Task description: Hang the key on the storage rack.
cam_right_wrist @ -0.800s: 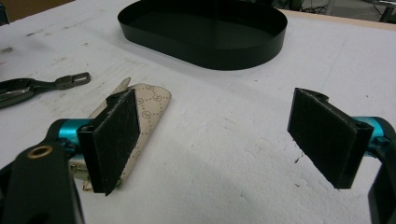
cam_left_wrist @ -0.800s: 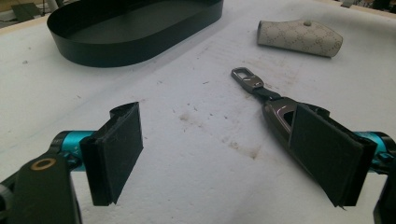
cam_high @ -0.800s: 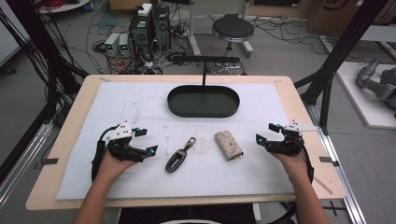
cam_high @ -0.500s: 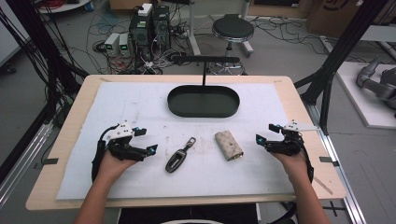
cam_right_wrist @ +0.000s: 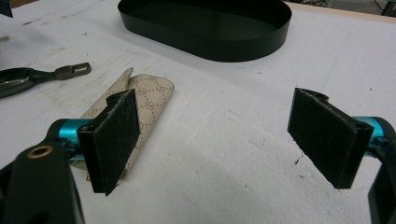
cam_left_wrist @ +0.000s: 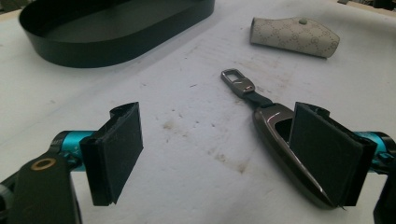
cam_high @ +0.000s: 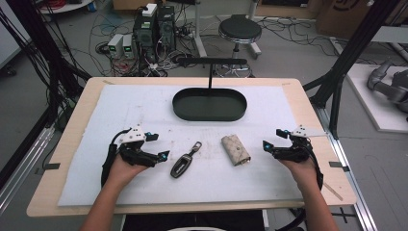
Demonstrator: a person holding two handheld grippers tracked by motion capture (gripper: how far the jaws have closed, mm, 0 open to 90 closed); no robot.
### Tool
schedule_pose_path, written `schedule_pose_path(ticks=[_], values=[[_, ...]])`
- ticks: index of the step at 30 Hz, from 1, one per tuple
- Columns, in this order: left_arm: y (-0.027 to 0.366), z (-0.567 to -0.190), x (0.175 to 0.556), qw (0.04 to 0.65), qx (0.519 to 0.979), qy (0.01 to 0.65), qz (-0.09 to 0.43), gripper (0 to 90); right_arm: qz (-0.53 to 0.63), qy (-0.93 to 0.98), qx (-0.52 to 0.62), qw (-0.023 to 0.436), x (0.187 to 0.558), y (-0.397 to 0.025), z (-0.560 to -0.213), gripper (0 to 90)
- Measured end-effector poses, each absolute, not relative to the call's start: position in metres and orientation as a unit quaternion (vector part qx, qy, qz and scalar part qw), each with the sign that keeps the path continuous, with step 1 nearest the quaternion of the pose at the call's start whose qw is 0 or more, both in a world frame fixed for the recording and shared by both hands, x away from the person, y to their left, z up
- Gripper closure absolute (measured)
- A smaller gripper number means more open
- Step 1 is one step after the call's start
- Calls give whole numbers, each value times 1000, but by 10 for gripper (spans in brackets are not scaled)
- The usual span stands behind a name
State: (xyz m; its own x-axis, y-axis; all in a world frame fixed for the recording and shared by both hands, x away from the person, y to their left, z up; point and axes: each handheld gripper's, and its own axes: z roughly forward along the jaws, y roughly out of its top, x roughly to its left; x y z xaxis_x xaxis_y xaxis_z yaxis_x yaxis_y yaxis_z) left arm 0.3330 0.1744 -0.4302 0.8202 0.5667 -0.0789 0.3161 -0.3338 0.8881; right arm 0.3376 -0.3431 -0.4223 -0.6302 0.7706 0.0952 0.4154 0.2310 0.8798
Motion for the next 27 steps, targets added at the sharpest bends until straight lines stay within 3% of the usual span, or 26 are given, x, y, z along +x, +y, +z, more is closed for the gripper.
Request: schedule_pose_path(ticks=[12,27], values=[[131,-433,341,496,823,250,124,177,482,764,389,183,338,-344,-423,174],[97,-440,357,465,843,256,89,178,476,766,392,181,339,-343,-425,174]])
